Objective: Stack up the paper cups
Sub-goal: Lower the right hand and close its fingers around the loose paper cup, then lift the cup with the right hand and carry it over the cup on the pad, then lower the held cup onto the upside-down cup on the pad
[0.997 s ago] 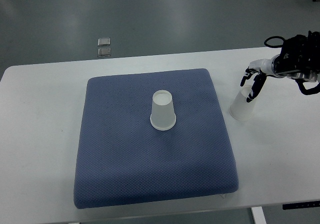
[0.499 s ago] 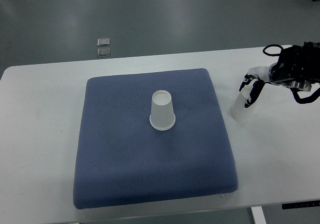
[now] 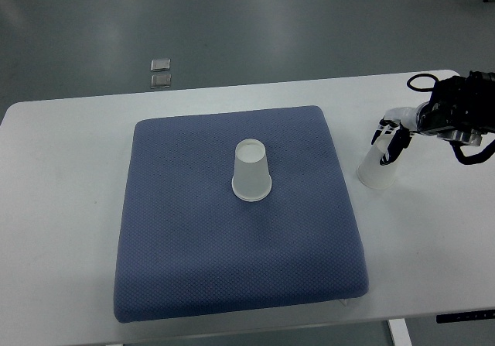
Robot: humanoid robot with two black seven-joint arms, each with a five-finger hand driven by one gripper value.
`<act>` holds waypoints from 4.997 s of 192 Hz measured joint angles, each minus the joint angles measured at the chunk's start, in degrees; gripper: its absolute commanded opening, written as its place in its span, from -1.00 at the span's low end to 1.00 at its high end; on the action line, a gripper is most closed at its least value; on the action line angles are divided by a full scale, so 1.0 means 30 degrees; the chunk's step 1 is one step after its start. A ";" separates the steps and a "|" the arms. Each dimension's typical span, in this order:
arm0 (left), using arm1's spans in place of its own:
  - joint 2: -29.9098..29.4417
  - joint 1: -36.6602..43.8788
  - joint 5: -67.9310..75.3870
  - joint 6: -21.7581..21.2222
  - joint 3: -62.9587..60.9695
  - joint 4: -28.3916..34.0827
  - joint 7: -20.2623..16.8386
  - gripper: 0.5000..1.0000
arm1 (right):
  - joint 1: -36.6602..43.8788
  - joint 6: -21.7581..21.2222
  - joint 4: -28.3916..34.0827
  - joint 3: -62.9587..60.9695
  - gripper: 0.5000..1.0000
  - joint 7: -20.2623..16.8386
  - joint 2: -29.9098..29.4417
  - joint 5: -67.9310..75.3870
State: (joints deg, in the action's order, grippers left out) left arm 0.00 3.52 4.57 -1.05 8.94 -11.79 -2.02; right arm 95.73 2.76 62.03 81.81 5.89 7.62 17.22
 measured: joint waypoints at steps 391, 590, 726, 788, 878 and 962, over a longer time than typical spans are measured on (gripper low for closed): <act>0.0000 -0.0001 0.0000 -0.0004 -0.0019 0.0011 0.0000 1.00 | 1.3461 -0.7445 0.3249 -0.7337 -0.25 -0.0030 -0.2542 -0.3658; 0.0000 0.0000 0.0000 -0.0003 0.0009 0.0208 0.0000 1.00 | 0.9907 -0.5458 0.3053 -0.7059 -0.14 -0.0030 -0.2540 -0.3894; 0.0000 0.0029 0.0001 -0.0002 0.0009 0.0222 0.0000 1.00 | 0.8801 -0.4641 0.3052 -0.7025 0.11 -0.0029 -0.2539 -0.3909; 0.0000 0.0029 0.0001 -0.0003 0.0009 0.0232 0.0000 1.00 | 0.8218 -0.4366 0.3025 -0.7000 0.19 -0.0029 -0.2539 -0.3921; 0.0000 0.0029 0.0000 -0.0033 0.0009 0.0238 0.0000 1.00 | 0.6749 -0.3287 0.2456 -0.7026 0.20 -0.0011 -0.2539 -0.3894; 0.0000 0.0029 0.0000 -0.0033 0.0032 0.0241 0.0000 1.00 | 0.5440 -0.2847 0.1534 -0.7276 0.47 0.0031 -0.2539 -0.3844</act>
State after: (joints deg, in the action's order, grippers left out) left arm 0.00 3.60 4.57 -1.15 9.04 -11.06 -2.02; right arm 112.05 -5.78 66.63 59.98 5.98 0.00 5.68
